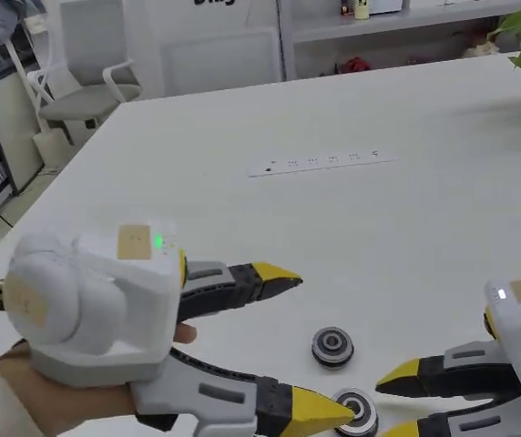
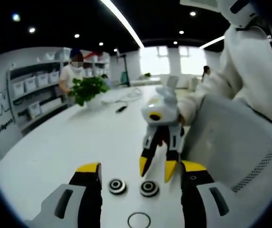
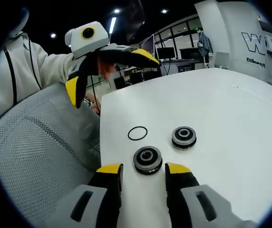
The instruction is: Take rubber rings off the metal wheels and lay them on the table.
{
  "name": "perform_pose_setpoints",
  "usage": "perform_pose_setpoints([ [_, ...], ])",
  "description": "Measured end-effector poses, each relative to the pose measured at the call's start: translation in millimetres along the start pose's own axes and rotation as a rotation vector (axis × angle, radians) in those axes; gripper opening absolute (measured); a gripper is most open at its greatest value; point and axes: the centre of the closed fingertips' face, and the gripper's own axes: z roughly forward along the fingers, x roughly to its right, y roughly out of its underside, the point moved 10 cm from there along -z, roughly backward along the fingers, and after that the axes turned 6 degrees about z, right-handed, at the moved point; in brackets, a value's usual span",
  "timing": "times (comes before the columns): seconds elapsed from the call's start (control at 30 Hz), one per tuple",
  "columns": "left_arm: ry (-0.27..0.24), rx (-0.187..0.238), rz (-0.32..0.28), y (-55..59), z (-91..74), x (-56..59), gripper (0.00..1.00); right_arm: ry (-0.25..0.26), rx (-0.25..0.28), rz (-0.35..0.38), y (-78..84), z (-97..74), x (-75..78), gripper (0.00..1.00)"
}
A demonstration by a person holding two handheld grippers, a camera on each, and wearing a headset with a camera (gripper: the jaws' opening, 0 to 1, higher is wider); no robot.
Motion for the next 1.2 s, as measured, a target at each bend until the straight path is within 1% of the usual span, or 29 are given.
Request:
perform_pose_setpoints([
  [0.03, 0.008, -0.005, -0.002, 3.6, 4.8, 1.0, 0.65, 0.001, -0.001, 0.0, 0.1, 0.4, -0.1, 0.33],
  [0.1, 0.027, -0.028, 0.026, 9.2, 9.9, 2.7, 0.61, 0.005, 0.0, -0.001, 0.7, 0.8, 0.3, 0.32],
  [0.13, 0.026, -0.036, 0.03, 13.0, 13.9, 3.4, 0.6, 0.006, 0.001, 0.001, 1.1, 1.0, 0.4, 0.32],
  [0.17, 0.026, -0.035, 0.024, 15.1, 16.3, 3.3, 0.59, 0.006, 0.002, 0.003, 1.6, 1.5, 0.2, 0.32],
  [0.2, 0.03, -0.031, 0.005, 18.3, 19.5, 3.9, 0.59, 0.005, 0.001, 0.005, 2.0, 1.8, 0.1, 0.32],
  [0.27, 0.036, -0.036, -0.002, 22.3, 23.6, 4.8, 0.56, 0.006, -0.005, 0.002, 3.0, 3.3, 0.3, 0.32],
  [0.37, 0.044, -0.053, 0.018, 29.5, 29.9, 7.5, 0.5, 0.008, -0.009, -0.002, 3.3, 4.8, 0.3, 0.31],
  [0.47, 0.056, -0.075, 0.015, 34.2, 35.0, 10.2, 0.44, 0.009, -0.016, -0.011, 3.8, 6.3, 0.3, 0.31],
  [0.7, 0.06, -0.098, 0.009, 41.4, 45.6, 16.7, 0.32, 0.015, -0.017, -0.021, 4.3, 7.7, 2.1, 0.3],
  [0.8, 0.07, -0.098, -0.01, 46.3, 49.1, 18.8, 0.29, 0.017, -0.017, -0.023, 4.4, 8.1, 2.4, 0.29],
  [0.87, 0.079, -0.111, 0.005, 50.3, 50.1, 20.0, 0.28, 0.017, -0.016, -0.023, 4.8, 8.4, 2.2, 0.29],
  [0.93, 0.078, -0.114, 0.001, 52.6, 50.3, 19.9, 0.27, 0.017, -0.013, -0.024, 4.9, 8.5, 2.3, 0.29],
  [1.03, 0.065, -0.115, -0.02, 55.7, 50.8, 18.8, 0.25, 0.02, -0.012, -0.023, 5.3, 8.7, 2.9, 0.28],
  [1.07, 0.06, -0.116, -0.032, 58.7, 51.6, 17.0, 0.25, 0.02, -0.012, -0.022, 5.5, 8.8, 3.0, 0.28],
  [1.2, 0.053, -0.126, -0.024, 61.8, 52.5, 17.5, 0.22, 0.019, -0.014, -0.025, 5.9, 9.6, 3.0, 0.28],
])
